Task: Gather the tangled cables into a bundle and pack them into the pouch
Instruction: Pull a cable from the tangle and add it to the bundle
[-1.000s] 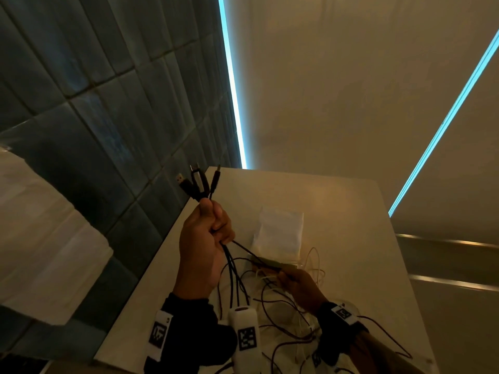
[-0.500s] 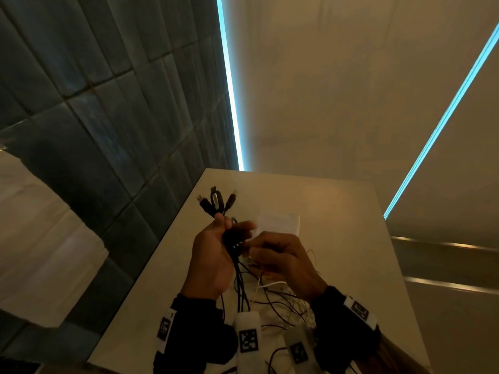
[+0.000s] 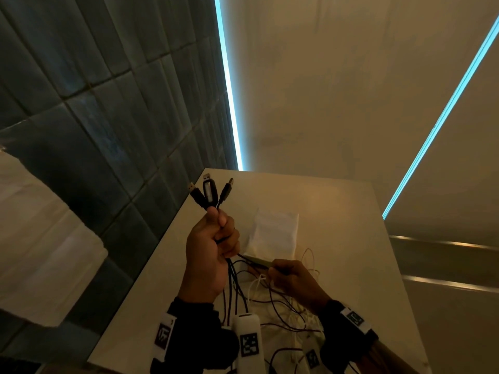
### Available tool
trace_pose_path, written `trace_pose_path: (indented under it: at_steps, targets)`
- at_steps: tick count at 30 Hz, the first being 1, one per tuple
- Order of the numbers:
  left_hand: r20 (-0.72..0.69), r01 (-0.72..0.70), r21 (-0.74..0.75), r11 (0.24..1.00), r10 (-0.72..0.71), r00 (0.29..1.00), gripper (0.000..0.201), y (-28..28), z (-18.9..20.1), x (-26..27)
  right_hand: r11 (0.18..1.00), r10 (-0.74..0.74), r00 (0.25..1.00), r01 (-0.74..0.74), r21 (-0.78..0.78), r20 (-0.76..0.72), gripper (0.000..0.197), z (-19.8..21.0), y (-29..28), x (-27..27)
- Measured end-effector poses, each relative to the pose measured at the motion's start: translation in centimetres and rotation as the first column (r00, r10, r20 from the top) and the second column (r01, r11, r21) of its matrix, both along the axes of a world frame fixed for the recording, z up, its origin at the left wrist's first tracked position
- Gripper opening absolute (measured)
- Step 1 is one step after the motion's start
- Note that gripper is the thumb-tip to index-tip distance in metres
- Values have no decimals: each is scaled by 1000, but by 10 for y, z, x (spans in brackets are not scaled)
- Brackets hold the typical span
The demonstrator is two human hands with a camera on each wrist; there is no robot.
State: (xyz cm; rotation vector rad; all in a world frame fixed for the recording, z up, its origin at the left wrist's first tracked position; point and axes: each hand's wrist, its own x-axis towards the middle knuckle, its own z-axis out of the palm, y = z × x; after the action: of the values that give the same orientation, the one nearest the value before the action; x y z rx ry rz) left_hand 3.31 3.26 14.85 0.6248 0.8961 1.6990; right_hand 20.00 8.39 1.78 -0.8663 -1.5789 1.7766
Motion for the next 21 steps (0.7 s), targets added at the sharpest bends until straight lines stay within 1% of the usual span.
trace_pose_path:
  at_steps: [2,5,10,11,13,15,16,18,19,21]
  targets:
    - [-20,-12,-3,1000,12,1000,30,0,0,-1,1000,-17,1000,18,-6,23,29,-6,1,0]
    - [-52,-19,13,1000,20,998,29,-1,0,-3,997,-73,996,71,34,52,29,-26,5,-3]
    - [-76,-36,21,999,38,996,31,-4,4,-10,989,-98,977,75,127,187,26,-57,11,3]
    - [-78,-42,13,999,43,996,31,-4,4,-10,986,-103,969,69,152,226,26,-59,12,6]
    - [-102,-58,-19,998,55,993,32,-4,1,-8,981,-115,928,50,187,354,30,-60,16,9]
    - [-166,-85,-67,994,73,983,34,-4,-4,-4,977,-197,878,138,164,436,32,-50,21,8]
    - [-207,-102,-96,990,80,975,34,-4,-7,-2,968,-249,878,225,107,409,28,-40,23,6]
    - [-268,-131,-156,979,86,960,34,-2,-11,0,933,-348,906,360,-7,241,20,-11,27,1]
    - [-283,-141,-189,972,84,955,34,-2,-13,1,920,-381,914,390,-45,139,20,8,28,-1]
    - [-284,-148,-246,958,75,956,35,2,-15,5,921,-388,921,387,-39,-39,21,46,26,-5]
